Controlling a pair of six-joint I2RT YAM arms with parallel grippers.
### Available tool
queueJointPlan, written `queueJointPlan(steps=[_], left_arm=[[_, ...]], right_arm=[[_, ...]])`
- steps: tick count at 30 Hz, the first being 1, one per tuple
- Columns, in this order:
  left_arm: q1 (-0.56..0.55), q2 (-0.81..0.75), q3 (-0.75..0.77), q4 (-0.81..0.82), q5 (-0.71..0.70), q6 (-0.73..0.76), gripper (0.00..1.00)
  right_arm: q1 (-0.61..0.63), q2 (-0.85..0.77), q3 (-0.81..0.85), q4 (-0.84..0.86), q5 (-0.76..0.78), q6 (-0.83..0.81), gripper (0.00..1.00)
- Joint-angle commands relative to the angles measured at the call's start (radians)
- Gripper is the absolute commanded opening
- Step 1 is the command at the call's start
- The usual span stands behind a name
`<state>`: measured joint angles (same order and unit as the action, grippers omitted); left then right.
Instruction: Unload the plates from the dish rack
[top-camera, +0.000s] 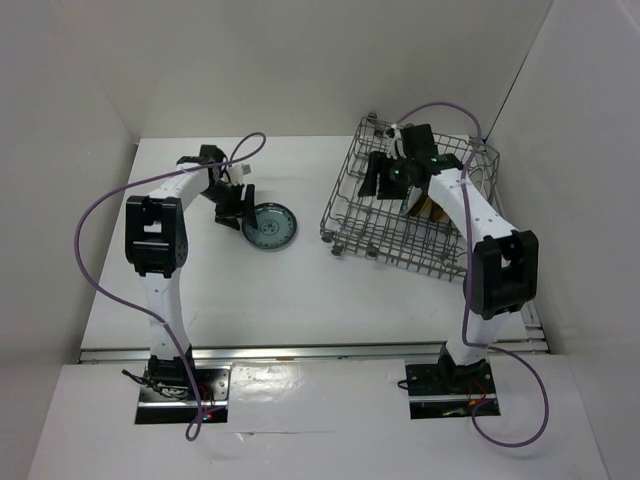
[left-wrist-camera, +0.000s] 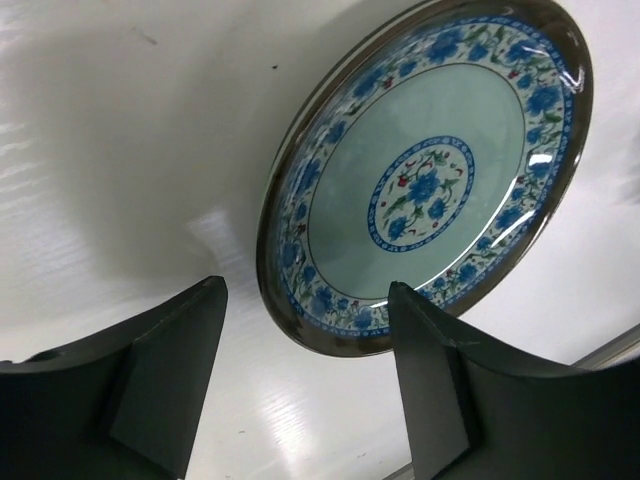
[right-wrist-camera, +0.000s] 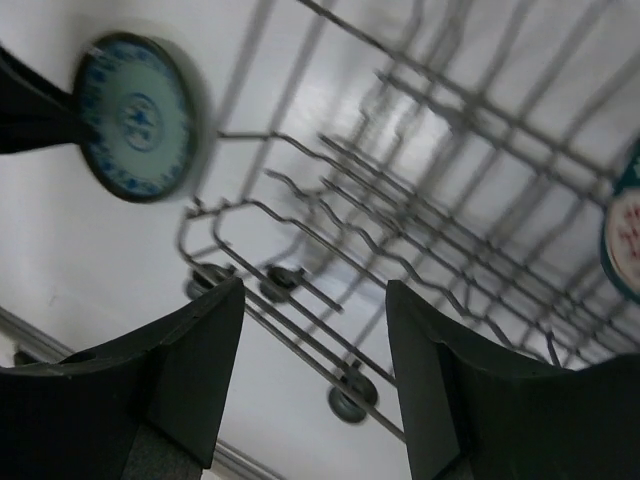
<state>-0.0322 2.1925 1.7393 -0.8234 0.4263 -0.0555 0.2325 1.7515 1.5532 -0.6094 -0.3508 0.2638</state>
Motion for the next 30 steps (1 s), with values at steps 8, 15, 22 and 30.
queueJointPlan(steps=[8, 15, 22, 30], left_arm=[[-0.002, -0.119, 0.042, -0.037, -0.041, 0.005, 0.9], [-0.011, -0.139, 0.06, -0.065, -0.023, 0.023, 0.9], [-0.011, -0.168, 0.051, -0.065, -0.014, 0.023, 0.9], [-0.011, -0.186, 0.031, -0.065, -0.014, 0.023, 0.9]], right_arm=[[-0.025, -0.158, -0.311, -0.058, 0.213, 0.048, 0.6], [-0.065, -0.158, -0.381, -0.067, 0.245, 0.057, 0.33], [-0.136, -0.187, -0.444, -0.118, 0.308, 0.068, 0.23], [-0.229, -0.23, -0.489, -0.139, 0.369, 0.072, 0.19]])
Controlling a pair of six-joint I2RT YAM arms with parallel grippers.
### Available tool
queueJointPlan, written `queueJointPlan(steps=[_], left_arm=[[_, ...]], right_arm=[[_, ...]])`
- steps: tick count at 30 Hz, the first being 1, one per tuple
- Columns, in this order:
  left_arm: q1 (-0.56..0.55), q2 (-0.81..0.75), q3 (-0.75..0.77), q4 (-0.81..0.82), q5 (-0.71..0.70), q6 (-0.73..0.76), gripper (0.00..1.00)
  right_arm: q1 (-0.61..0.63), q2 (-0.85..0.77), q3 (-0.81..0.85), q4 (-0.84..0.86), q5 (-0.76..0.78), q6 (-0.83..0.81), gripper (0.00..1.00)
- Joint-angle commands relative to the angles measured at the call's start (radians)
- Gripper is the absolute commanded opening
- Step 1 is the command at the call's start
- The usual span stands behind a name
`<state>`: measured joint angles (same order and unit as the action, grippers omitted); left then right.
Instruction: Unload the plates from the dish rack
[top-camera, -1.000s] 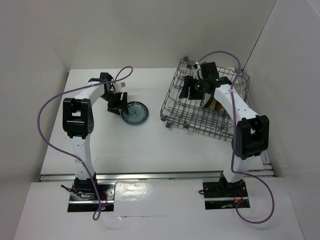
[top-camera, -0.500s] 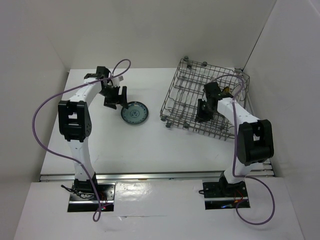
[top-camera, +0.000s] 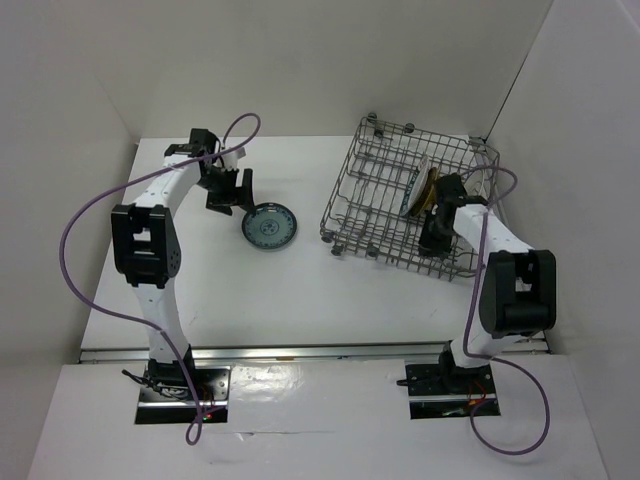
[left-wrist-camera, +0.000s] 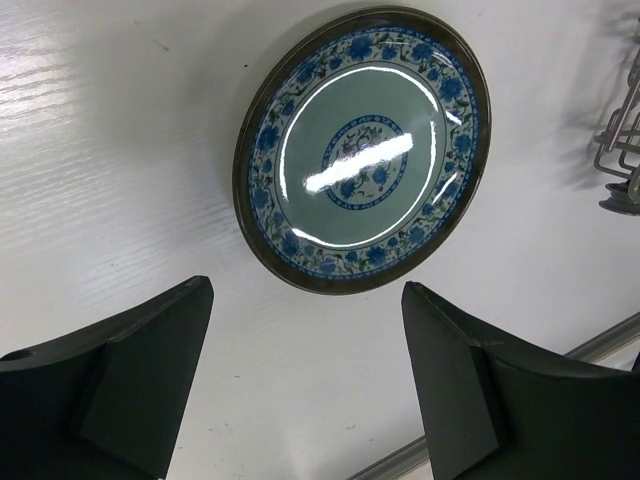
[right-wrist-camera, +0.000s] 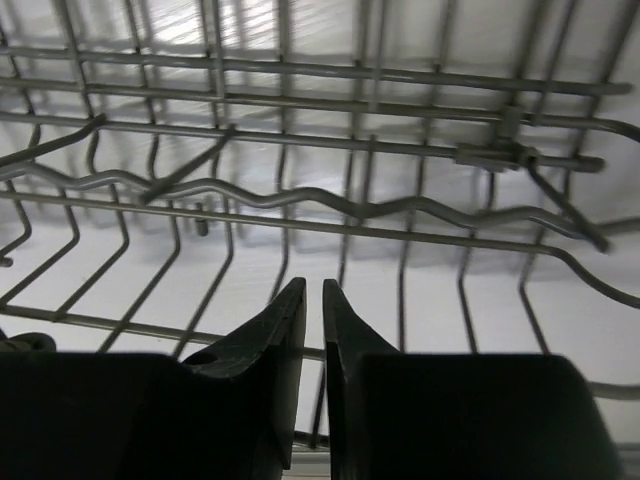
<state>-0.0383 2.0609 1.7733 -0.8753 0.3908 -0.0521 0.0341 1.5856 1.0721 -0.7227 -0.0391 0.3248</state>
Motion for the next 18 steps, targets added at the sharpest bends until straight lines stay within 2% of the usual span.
queueJointPlan(steps=[1, 4, 5, 8, 9, 10, 12, 13, 14, 18], left_arm=[[-0.005, -0.054, -0.003, -0.013, 0.022, 0.02, 0.9], [-0.005, -0.064, -0.012, -0.004, 0.022, 0.02, 0.9], [-0.005, -0.064, -0.012, -0.004, 0.022, 0.02, 0.9], [-0.005, -0.064, -0.012, -0.004, 0.022, 0.02, 0.9], [-0.005, -0.064, -0.012, -0.004, 0.022, 0.02, 0.9], [-0.005, -0.073, -0.012, -0.004, 0.022, 0.02, 0.9], [-0.005, -0.073, -0.012, -0.004, 0.022, 0.02, 0.9], [-0.005, -0.073, -0.012, -0.004, 0.022, 0.02, 0.9], [-0.005, -0.073, -0.003, -0.004, 0.022, 0.02, 0.9], [-0.005, -0.073, 0.006, -0.004, 0.022, 0.02, 0.9]], right_arm=[[-0.048, -0.073, -0.017, -0.026, 0.067, 0.025, 0.2], [-0.14, -0.111, -0.026, -0.026, 0.076, 0.054, 0.28], [-0.189, -0.125, -0.026, -0.017, 0.067, 0.054, 0.28], [-0.23, -0.125, -0.002, -0.007, 0.058, 0.045, 0.28], [-0.23, -0.125, 0.017, -0.007, 0.039, 0.036, 0.28], [-0.23, -0.125, 0.017, -0.007, -0.05, 0.016, 0.29], [-0.23, -0.157, 0.028, 0.022, -0.109, -0.016, 0.43], [-0.215, -0.167, 0.044, 0.032, -0.11, -0.016, 0.55], [-0.206, -0.177, 0.058, 0.023, -0.093, -0.016, 0.71], [-0.192, -0.187, 0.178, -0.007, -0.042, -0.016, 0.72]])
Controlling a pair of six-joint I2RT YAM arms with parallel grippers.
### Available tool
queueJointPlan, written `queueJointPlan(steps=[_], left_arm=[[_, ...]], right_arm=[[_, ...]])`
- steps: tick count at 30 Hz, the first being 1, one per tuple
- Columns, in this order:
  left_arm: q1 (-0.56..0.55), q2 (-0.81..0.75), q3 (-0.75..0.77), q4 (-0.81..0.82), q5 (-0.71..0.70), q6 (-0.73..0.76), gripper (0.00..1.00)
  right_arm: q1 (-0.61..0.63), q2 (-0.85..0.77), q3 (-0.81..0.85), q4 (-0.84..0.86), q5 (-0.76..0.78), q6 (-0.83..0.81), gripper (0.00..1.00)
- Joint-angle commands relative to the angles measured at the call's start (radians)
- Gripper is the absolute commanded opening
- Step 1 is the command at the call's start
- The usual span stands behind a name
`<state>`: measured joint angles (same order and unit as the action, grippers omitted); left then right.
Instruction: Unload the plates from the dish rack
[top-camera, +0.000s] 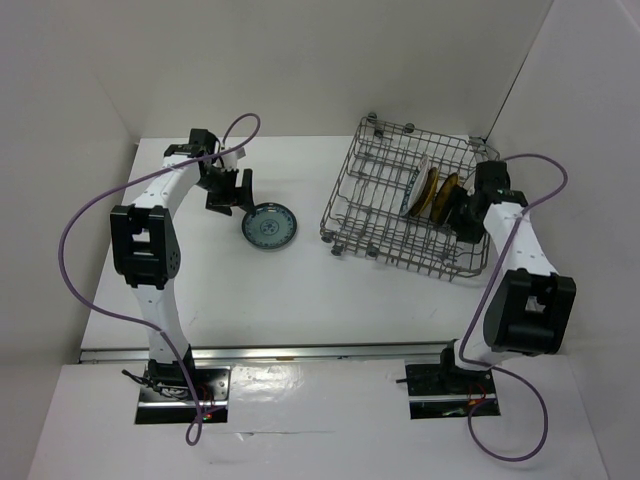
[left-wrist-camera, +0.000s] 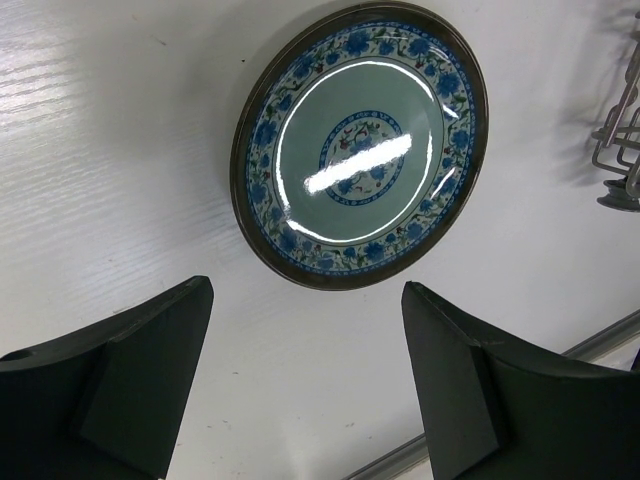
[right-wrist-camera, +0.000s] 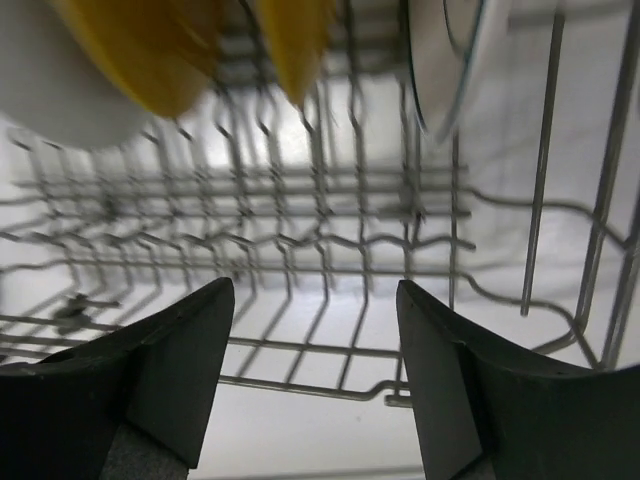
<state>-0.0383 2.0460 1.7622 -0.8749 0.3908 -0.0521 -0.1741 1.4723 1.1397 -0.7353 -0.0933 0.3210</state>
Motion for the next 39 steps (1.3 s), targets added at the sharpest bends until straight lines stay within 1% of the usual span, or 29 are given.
queueJointPlan(steps=[1, 2, 3, 4, 5, 6, 7, 9, 10, 12, 13, 15, 16, 18, 22, 23, 25, 26, 29, 30, 32, 34, 35, 39], left_arm=[[-0.005, -0.058, 0.017, -0.004, 0.022, 0.02, 0.9], [-0.005, -0.058, 0.017, -0.004, 0.022, 0.02, 0.9], [-0.005, -0.058, 0.017, -0.004, 0.022, 0.02, 0.9], [-0.005, -0.067, 0.017, -0.004, 0.022, 0.02, 0.9], [-0.005, -0.067, 0.017, -0.004, 0.022, 0.02, 0.9], [-0.005, -0.067, 0.017, -0.004, 0.022, 0.02, 0.9], [-0.005, -0.067, 0.028, -0.004, 0.022, 0.029, 0.9], [-0.005, -0.067, 0.028, -0.013, 0.013, 0.029, 0.9], [-0.005, -0.067, 0.028, -0.013, 0.013, 0.029, 0.9], [-0.005, -0.079, 0.028, -0.013, 0.013, 0.029, 0.9], [-0.005, -0.079, 0.019, -0.013, 0.013, 0.029, 0.9], [-0.005, -0.089, 0.019, -0.004, 0.004, 0.029, 0.9], [-0.005, -0.089, 0.008, -0.004, 0.003, 0.029, 0.9], [-0.005, -0.098, 0.008, -0.004, 0.003, 0.029, 0.9], [-0.005, -0.098, 0.008, -0.004, 0.003, 0.029, 0.9], [-0.005, -0.098, 0.008, -0.004, 0.003, 0.029, 0.9], [-0.005, -0.107, 0.008, -0.004, 0.003, 0.029, 0.9], [-0.005, -0.107, -0.001, -0.004, 0.003, 0.029, 0.9], [-0.014, -0.107, -0.001, -0.004, 0.003, 0.029, 0.9], [-0.014, -0.107, -0.001, -0.004, 0.003, 0.029, 0.9], [-0.014, -0.107, -0.001, -0.004, 0.003, 0.029, 0.9], [-0.014, -0.107, -0.001, -0.004, 0.003, 0.029, 0.9], [-0.014, -0.118, -0.001, -0.004, 0.003, 0.038, 0.9], [-0.014, -0.139, -0.001, -0.004, 0.026, 0.038, 0.9]], right_arm=[[0.033, -0.084, 0.167, 0.005, 0.021, -0.013, 0.74], [0.059, -0.084, 0.193, 0.022, 0.05, -0.013, 0.75], [0.12, -0.084, 0.221, 0.033, 0.069, -0.013, 0.77], [0.152, -0.064, 0.271, 0.042, 0.092, -0.013, 0.81], [0.182, -0.043, 0.296, 0.042, 0.13, -0.013, 0.84], [0.212, 0.015, 0.32, 0.057, 0.139, -0.013, 0.85], [0.212, 0.051, 0.38, 0.066, 0.139, -0.013, 0.85], [0.222, 0.124, 0.448, 0.066, 0.139, -0.003, 0.89], [0.222, 0.191, 0.5, 0.083, 0.154, -0.003, 0.91], [0.222, 0.253, 0.547, 0.102, 0.182, -0.003, 0.91], [0.222, 0.317, 0.601, 0.102, 0.196, -0.003, 0.91], [0.222, 0.382, 0.664, 0.077, 0.236, -0.003, 0.91], [0.222, 0.44, 0.69, 0.065, 0.25, -0.003, 0.91], [0.222, 0.483, 0.742, 0.053, 0.248, -0.016, 0.89], [0.243, 0.531, 0.732, 0.102, 0.236, -0.036, 0.79], [0.243, 0.531, 0.732, 0.102, 0.245, -0.036, 0.7], [0.243, 0.54, 0.732, 0.102, 0.259, -0.036, 0.59], [0.243, 0.54, 0.721, 0.102, 0.259, -0.036, 0.46], [0.243, 0.54, 0.745, 0.08, 0.299, -0.046, 0.25], [0.252, 0.54, 0.758, 0.067, 0.314, -0.046, 0.11], [0.261, 0.531, 0.778, 0.042, 0.369, -0.057, 0.02], [0.271, 0.516, 0.808, 0.028, 0.441, -0.071, 0.0], [0.271, 0.499, 0.839, -0.002, 0.461, -0.071, 0.0], [0.282, 0.436, 0.896, -0.013, 0.52, -0.112, 0.0]])
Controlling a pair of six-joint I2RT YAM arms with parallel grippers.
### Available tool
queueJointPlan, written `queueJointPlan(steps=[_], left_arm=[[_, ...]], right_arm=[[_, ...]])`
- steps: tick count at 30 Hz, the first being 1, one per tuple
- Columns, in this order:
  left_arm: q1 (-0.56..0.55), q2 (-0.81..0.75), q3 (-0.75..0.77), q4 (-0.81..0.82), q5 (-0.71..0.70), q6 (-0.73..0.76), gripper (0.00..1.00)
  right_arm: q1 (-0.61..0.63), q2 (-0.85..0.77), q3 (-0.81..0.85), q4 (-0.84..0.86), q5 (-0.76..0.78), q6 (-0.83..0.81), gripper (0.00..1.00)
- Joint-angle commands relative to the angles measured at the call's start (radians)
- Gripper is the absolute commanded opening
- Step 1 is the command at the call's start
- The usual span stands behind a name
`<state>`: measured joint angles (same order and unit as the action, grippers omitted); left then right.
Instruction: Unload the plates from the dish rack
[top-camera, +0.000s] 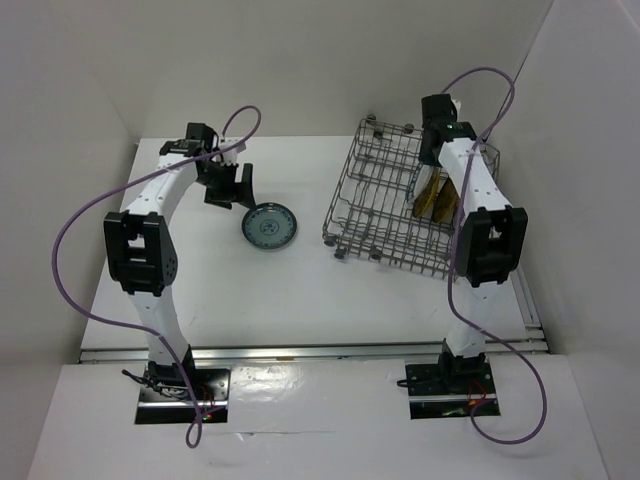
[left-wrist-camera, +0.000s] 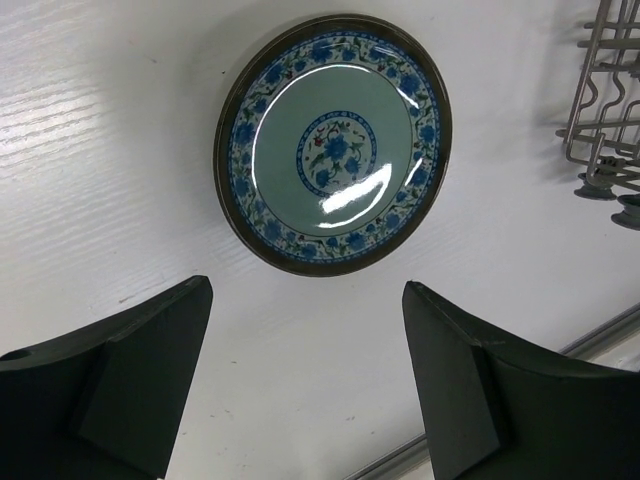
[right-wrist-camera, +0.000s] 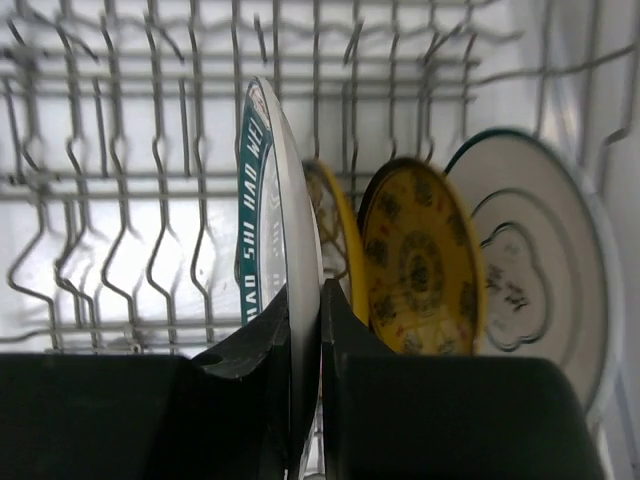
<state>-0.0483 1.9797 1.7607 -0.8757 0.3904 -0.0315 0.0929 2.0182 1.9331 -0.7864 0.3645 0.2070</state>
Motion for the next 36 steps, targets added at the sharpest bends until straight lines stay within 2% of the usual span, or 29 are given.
queueJointPlan(steps=[1, 5, 7, 8, 11, 12, 13, 14, 15, 16, 18, 22, 26, 28, 32, 33, 34, 35, 36], left_arm=[[-0.004, -0.073, 0.0, -0.003, 0.04, 0.027, 0.91], [-0.004, -0.082, 0.01, -0.003, 0.063, 0.027, 0.91], [-0.004, -0.091, 0.019, -0.012, 0.094, 0.038, 0.91], [-0.004, -0.11, 0.019, -0.002, 0.15, 0.051, 0.91], [-0.004, -0.153, 0.028, 0.035, 0.304, 0.07, 0.95], [-0.004, -0.175, 0.028, 0.046, 0.348, 0.07, 1.0], [-0.004, -0.176, 0.057, 0.055, 0.388, 0.07, 1.0], [-0.004, -0.189, 0.068, 0.076, 0.465, 0.07, 1.0], [-0.004, -0.199, 0.068, 0.092, 0.49, 0.049, 1.0], [-0.013, -0.199, 0.068, 0.116, 0.507, 0.029, 1.0], [-0.013, -0.211, 0.068, 0.164, 0.553, 0.004, 1.0], [-0.044, -0.22, 0.068, 0.184, 0.527, -0.021, 1.0], [-0.053, -0.183, 0.068, 0.143, 0.463, -0.021, 1.0], [-0.053, -0.174, 0.059, 0.142, 0.403, -0.021, 1.0], [-0.053, -0.185, 0.02, 0.133, 0.418, 0.011, 0.99], [-0.053, -0.194, 0.008, 0.133, 0.451, 0.012, 0.96], [-0.053, -0.194, 0.008, 0.133, 0.47, 0.021, 0.87], [-0.053, -0.194, 0.008, 0.1, 0.505, 0.036, 0.62], [-0.053, -0.194, 0.008, 0.078, 0.521, 0.048, 0.48]], right_arm=[[0.025, -0.122, 0.113, 0.05, 0.073, -0.009, 0.0], [0.025, -0.154, 0.174, 0.061, 0.082, -0.038, 0.0], [0.025, -0.191, 0.185, 0.058, -0.005, -0.047, 0.0], [0.025, -0.243, 0.146, 0.109, -0.144, -0.047, 0.0], [0.034, -0.318, -0.036, 0.226, -0.433, -0.038, 0.0], [0.034, -0.329, -0.072, 0.283, -0.599, -0.023, 0.0], [0.048, -0.34, -0.104, 0.318, -0.677, -0.011, 0.0], [0.06, -0.355, -0.182, 0.363, -0.835, 0.027, 0.0], [0.061, -0.364, -0.23, 0.419, -0.916, 0.057, 0.0], [0.073, -0.375, -0.274, 0.55, -0.987, 0.092, 0.0], [0.094, -0.375, -0.368, 0.663, -1.109, 0.176, 0.0], [0.215, -0.316, -0.378, 0.791, -1.194, 0.186, 0.0], [0.283, -0.28, -0.378, 0.874, -1.266, 0.218, 0.0], [0.292, -0.266, -0.378, 0.904, -1.286, 0.25, 0.0], [0.326, -0.231, -0.378, 0.953, -1.322, 0.273, 0.0], [0.326, -0.22, -0.388, 0.964, -1.322, 0.288, 0.0], [0.335, -0.22, -0.399, 0.986, -1.334, 0.304, 0.0], [0.335, -0.21, -0.399, 0.995, -1.345, 0.318, 0.0], [0.335, -0.199, -0.399, 0.995, -1.345, 0.318, 0.0]])
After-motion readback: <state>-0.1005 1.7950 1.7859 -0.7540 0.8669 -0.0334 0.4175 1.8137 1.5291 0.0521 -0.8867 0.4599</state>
